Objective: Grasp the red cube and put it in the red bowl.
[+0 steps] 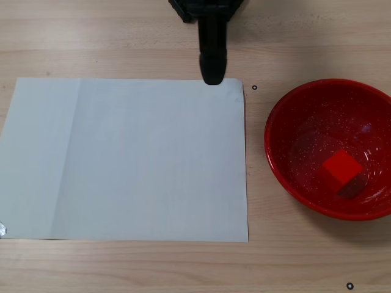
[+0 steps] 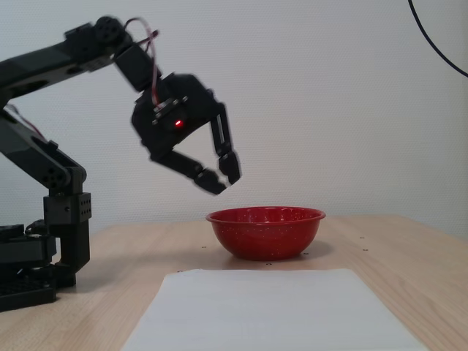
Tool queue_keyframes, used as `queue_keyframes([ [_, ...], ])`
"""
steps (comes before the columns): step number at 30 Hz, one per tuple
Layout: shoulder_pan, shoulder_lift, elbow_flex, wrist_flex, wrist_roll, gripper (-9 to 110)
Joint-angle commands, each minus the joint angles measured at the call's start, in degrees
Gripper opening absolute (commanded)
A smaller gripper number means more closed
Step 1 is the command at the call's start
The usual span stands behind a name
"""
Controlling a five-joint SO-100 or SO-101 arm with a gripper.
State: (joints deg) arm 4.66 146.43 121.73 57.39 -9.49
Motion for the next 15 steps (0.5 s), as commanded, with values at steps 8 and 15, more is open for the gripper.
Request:
queue_keyframes([
  [8, -0.18, 16.88, 18.46, -17.14, 2.64, 0],
  [15, -0.35, 27.25, 33.49, -22.94, 2.72, 0],
])
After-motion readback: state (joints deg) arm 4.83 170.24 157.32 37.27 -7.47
